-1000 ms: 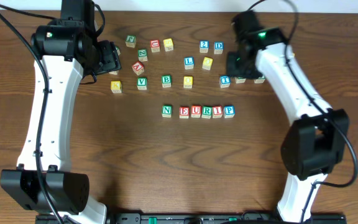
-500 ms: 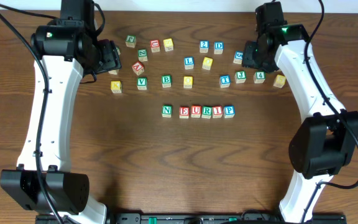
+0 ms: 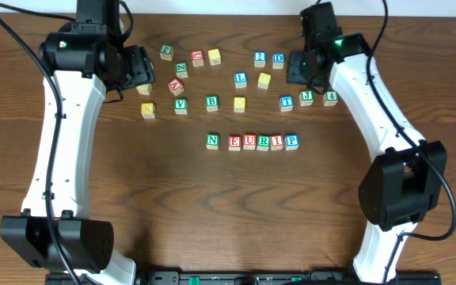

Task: Spell out NEURIPS
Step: 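Raise the right gripper and move it to the back right blocks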

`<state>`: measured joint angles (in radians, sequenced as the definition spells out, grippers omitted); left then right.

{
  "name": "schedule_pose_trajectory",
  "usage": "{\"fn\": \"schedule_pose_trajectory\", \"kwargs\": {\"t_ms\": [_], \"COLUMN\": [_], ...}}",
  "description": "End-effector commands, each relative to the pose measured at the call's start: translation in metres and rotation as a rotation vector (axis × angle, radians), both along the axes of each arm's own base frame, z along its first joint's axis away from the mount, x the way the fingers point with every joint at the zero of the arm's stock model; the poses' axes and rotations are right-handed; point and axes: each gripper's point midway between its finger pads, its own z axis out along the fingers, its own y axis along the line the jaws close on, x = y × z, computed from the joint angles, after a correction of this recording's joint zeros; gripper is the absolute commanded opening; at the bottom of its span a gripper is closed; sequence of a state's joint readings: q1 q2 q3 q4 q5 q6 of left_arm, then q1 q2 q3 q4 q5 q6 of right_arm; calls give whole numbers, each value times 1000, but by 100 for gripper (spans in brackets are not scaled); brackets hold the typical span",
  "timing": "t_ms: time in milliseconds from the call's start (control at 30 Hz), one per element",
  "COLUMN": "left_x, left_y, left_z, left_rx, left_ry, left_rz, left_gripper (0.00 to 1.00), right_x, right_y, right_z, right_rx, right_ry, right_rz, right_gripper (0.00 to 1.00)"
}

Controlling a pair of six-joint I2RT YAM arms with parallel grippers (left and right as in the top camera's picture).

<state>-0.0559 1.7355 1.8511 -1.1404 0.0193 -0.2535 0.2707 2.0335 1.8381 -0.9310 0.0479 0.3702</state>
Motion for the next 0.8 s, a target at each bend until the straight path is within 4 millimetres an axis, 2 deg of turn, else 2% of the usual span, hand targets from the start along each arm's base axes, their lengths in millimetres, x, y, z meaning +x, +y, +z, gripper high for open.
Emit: {"fn": "schedule_pose_trajectory", "kwargs": {"t_ms": [0, 200, 533, 767], "left_x": [2, 5, 12, 13], "left_y": [4, 4, 3, 3], "left_z": [3, -5, -31, -33], "left_rx": [17, 18, 22, 22], "left_ry": [-10, 11, 74, 80], "left_rz": [-2, -3, -3, -4], "left_gripper": [74, 74, 74, 74], "right_x": [1, 0, -1, -1], "right_y": [7, 7, 6, 6], "right_z": [9, 9, 8, 8], "right_rx": [0, 0, -2, -1], "right_ry": [-25, -23, -17, -16], "right_rz": [23, 23, 23, 22], "right_gripper": [48, 49, 49, 49]}}
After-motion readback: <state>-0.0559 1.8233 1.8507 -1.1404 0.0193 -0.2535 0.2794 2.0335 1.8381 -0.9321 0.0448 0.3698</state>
